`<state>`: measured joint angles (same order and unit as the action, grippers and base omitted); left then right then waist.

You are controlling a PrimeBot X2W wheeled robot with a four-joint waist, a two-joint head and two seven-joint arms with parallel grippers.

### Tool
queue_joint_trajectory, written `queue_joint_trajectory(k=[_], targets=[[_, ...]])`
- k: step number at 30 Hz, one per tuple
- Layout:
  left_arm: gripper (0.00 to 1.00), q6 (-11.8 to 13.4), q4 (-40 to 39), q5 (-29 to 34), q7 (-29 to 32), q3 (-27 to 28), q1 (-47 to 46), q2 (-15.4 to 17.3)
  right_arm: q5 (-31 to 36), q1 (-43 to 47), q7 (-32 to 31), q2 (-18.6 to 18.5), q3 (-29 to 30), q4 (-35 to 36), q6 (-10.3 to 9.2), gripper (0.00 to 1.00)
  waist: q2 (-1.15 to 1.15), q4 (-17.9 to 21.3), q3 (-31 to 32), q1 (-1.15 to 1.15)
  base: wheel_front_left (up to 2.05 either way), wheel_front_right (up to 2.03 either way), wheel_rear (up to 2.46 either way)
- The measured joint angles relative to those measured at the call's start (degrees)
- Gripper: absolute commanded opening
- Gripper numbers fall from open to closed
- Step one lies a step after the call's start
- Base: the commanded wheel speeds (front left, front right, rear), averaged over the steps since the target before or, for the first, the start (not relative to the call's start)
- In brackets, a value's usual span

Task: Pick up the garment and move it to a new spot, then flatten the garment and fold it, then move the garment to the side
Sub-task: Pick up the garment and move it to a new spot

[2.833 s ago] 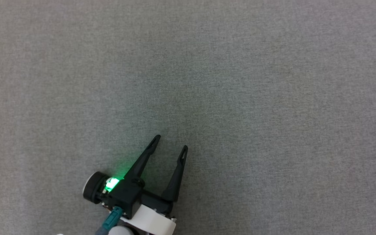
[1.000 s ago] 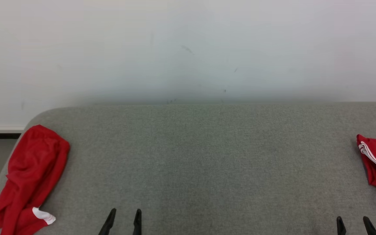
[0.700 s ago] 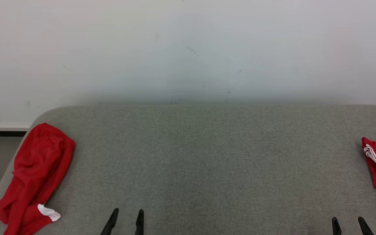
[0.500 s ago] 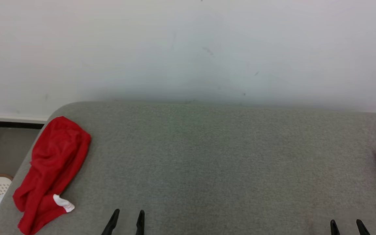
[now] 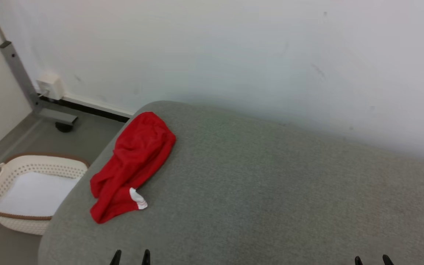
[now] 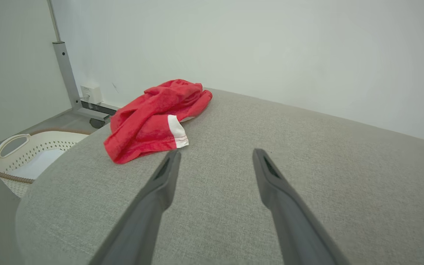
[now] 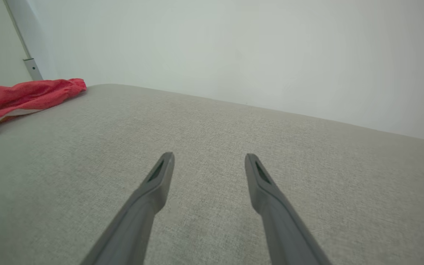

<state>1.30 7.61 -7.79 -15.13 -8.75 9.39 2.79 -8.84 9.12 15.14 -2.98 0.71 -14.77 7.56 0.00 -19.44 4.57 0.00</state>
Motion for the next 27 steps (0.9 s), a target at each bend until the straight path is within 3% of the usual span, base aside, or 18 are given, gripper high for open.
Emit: queue_joint_trajectory(k=[6,14,21,27], targets=[[1.00,-0.22,-0.67,0.02,0.00,1.16,0.58,0.01,-0.33,-0.03,0.00,0.05,-1.09,-0.25,0.00,1.00,0.00,-3.76,0.60,0.00,0.00,0.00,0.00],[1.00,-2.58,-0.35,0.13,0.00,4.09,-3.85,0.23,0.32,-0.26,0.00,-0.29,-1.62,-0.27,0.00,1.00,0.00,-2.75,-2.07,0.00,0.00,0.00,0.00],[1.00,-3.11,4.59,0.10,0.00,9.33,-19.31,2.53,0.89,-5.03,0.00,-6.46,0.19,2.14,0.00,1.00,0.00,-1.37,-10.39,0.01,0.00,0.00,0.00],[1.00,-3.54,15.13,-0.40,1.09,10.00,-35.50,4.26,1.21,-7.48,0.01,-12.57,3.23,5.09,0.00,1.00,0.00,-0.47,-20.20,0.02,0.00,0.00,0.00]])
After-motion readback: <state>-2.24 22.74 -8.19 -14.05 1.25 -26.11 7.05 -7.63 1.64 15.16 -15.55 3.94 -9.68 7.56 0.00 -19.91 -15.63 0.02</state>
